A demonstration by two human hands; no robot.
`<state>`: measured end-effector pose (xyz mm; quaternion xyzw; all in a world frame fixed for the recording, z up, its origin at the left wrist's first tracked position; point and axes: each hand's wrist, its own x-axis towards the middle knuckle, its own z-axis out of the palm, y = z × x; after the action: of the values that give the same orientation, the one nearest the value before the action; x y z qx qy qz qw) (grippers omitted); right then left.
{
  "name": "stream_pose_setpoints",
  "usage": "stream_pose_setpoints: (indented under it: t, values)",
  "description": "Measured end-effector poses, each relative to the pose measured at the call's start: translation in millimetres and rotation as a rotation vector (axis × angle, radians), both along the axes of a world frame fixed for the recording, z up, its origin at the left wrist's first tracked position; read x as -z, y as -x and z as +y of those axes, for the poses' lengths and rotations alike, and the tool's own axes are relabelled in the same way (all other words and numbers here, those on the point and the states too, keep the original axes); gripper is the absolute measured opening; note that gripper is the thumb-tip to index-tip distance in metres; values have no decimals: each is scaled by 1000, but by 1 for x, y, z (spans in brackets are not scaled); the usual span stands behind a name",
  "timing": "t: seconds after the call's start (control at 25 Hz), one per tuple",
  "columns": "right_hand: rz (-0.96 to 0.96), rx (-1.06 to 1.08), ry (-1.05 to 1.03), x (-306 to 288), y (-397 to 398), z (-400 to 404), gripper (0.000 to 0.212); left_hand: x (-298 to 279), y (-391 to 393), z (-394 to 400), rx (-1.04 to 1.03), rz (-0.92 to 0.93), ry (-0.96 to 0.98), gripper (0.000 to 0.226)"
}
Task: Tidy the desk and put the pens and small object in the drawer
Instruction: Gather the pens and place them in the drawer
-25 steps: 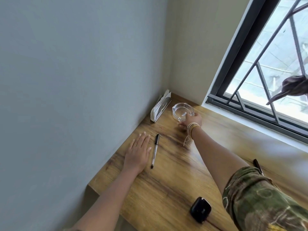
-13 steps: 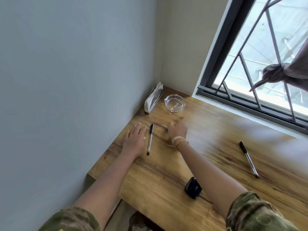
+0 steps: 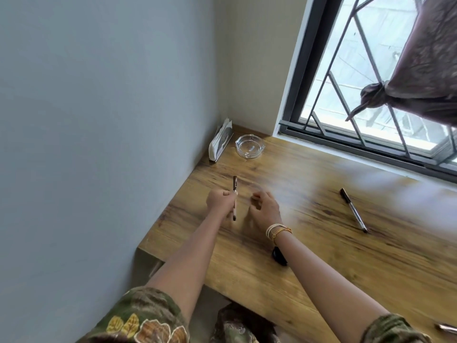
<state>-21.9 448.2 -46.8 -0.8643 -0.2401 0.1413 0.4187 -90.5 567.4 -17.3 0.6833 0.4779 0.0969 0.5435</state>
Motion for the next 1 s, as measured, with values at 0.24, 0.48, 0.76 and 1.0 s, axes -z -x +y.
stream_pose_setpoints:
  t: [0.24, 0.48, 0.76, 1.0]
  values:
    - [15, 131, -55, -23, -4, -37, 22, -7, 17, -28, 12, -303, 380, 7]
    - [-180, 305, 114, -31, -28, -115, 25, -21, -11, -74, 137, -368, 476, 11]
    - [-285, 496, 389, -24, -86, -190, 32, -26, -78, -131, 136, -353, 534, 21]
    - [-144, 397, 460, -20, -115, -207, 27, -23, -105, -157, 96, -318, 542, 27]
